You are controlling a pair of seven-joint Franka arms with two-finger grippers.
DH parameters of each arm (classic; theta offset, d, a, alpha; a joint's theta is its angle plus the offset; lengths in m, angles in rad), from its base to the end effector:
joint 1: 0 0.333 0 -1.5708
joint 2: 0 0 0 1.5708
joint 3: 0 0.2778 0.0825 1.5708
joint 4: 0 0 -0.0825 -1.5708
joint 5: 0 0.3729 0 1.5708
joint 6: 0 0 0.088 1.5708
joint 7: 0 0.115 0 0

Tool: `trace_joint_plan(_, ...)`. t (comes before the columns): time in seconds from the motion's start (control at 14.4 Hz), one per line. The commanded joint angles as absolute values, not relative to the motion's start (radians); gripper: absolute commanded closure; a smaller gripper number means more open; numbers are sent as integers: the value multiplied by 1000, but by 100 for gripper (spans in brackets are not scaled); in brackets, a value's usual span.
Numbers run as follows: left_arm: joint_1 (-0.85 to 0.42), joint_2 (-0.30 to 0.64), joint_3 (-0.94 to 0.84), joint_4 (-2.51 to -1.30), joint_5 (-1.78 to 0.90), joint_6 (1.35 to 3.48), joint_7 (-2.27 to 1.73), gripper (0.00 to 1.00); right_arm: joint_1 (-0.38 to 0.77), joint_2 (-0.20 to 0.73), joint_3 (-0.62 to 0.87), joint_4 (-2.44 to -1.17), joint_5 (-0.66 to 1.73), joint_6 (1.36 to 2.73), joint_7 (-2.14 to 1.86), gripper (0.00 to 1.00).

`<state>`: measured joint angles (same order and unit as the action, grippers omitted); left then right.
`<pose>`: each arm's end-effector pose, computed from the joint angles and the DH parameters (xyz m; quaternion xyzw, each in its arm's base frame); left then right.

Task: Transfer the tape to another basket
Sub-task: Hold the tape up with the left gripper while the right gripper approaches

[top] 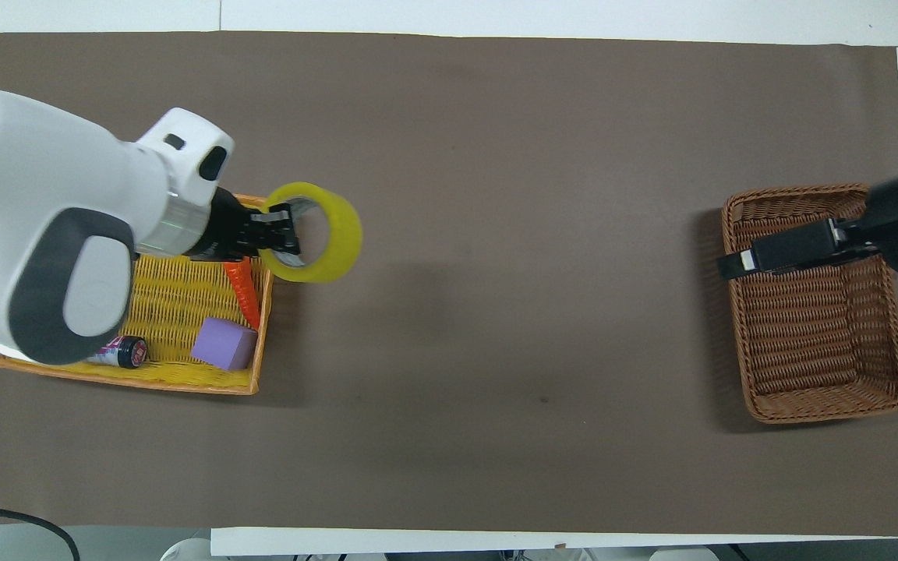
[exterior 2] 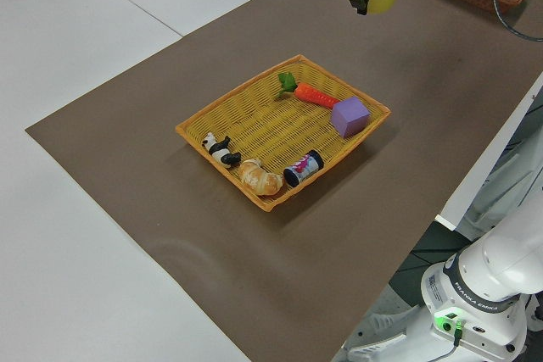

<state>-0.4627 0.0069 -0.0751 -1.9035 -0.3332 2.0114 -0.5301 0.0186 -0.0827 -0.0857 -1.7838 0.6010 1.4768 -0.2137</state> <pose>0.4732 -0.3075 0.4617 0.9851 0.0593 -0.0353 0.1576 0.5062 0.0342 0.5400 -0.9459 -0.0645 0.0642 0.3113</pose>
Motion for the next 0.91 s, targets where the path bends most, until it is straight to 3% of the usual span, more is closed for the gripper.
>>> trace_joint_plan(0.0,-514,6,-54,-1893,-345,2026,-572,100,-8,-130,-89,-1932,762,1505,-284,0)
trace_joint_plan(0.49,-523,11,-54,-1879,-339,2028,-575,100,-32,-110,-91,-2089,1017,1568,-572,0)
trace_joint_plan(0.84,-526,11,-54,-1884,-339,2048,-586,100,38,-110,-87,-2126,1124,1629,-549,0)
